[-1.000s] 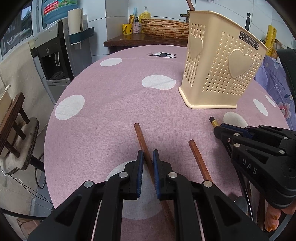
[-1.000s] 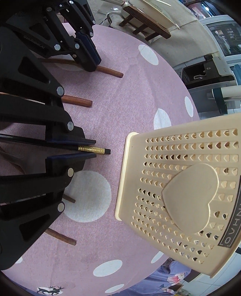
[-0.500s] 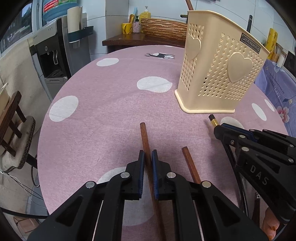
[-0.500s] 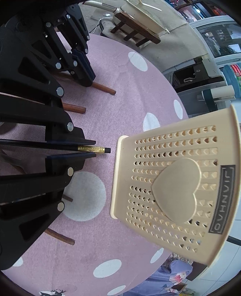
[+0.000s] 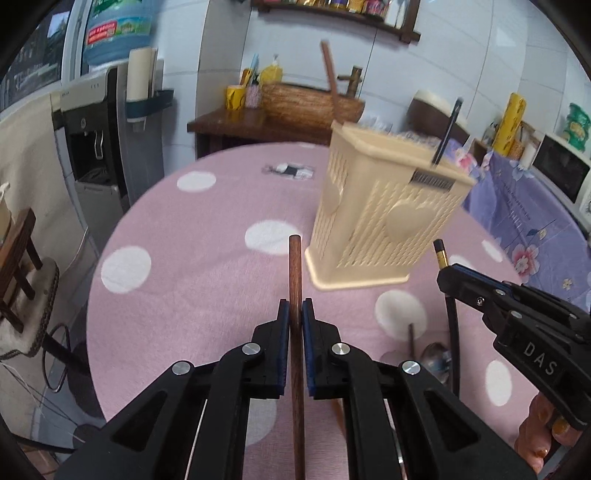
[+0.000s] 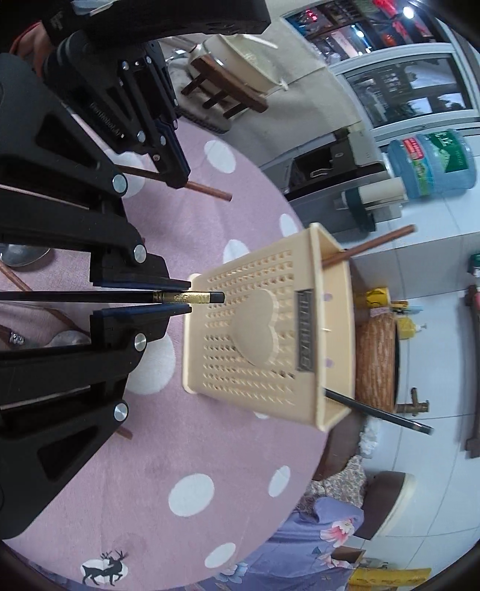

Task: Organize utensils
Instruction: 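Carry both chopsticks to the cream holder and lower them into it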

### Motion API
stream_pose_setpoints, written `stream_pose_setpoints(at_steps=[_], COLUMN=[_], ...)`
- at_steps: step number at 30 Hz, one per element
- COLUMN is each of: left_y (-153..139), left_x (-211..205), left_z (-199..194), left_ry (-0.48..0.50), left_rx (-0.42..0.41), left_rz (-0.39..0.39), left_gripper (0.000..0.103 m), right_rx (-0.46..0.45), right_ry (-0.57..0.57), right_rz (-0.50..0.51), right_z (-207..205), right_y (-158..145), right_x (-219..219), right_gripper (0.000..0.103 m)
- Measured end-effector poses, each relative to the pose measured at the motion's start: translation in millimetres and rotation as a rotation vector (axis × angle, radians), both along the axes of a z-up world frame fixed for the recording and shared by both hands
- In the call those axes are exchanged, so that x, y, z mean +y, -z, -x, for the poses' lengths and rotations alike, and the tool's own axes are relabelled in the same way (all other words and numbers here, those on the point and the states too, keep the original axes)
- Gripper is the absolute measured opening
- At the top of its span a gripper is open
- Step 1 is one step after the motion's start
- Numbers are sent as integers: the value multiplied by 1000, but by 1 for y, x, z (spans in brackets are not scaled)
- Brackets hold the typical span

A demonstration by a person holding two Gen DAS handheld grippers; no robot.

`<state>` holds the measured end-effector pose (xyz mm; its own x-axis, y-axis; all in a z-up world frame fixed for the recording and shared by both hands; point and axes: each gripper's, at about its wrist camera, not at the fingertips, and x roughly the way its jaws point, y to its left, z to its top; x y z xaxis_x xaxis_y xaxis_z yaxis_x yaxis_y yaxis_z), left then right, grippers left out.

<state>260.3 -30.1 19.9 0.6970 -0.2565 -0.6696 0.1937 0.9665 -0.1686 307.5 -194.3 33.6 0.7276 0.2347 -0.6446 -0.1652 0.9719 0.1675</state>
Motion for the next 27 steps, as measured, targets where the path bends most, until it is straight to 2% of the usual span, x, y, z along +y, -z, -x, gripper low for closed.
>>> stream_pose_setpoints(at_steps=[8,12,27], left_y=[-44,-56,-71], left_x=[4,6,13], left_z=[18,22,27], left_ry=[32,39,33], left_rx=[-107,-143,-180], left_rz=[43,28,20], left_gripper=[8,8,8], right_rx=[-109,-143,-175], right_ry=[-8,-23,-56], right_rz=[-69,-67,-20], right_z=[33,45,51], right_y=[-55,-73,-90], right_x=[-28,-32,-15], right_gripper=[8,8,8])
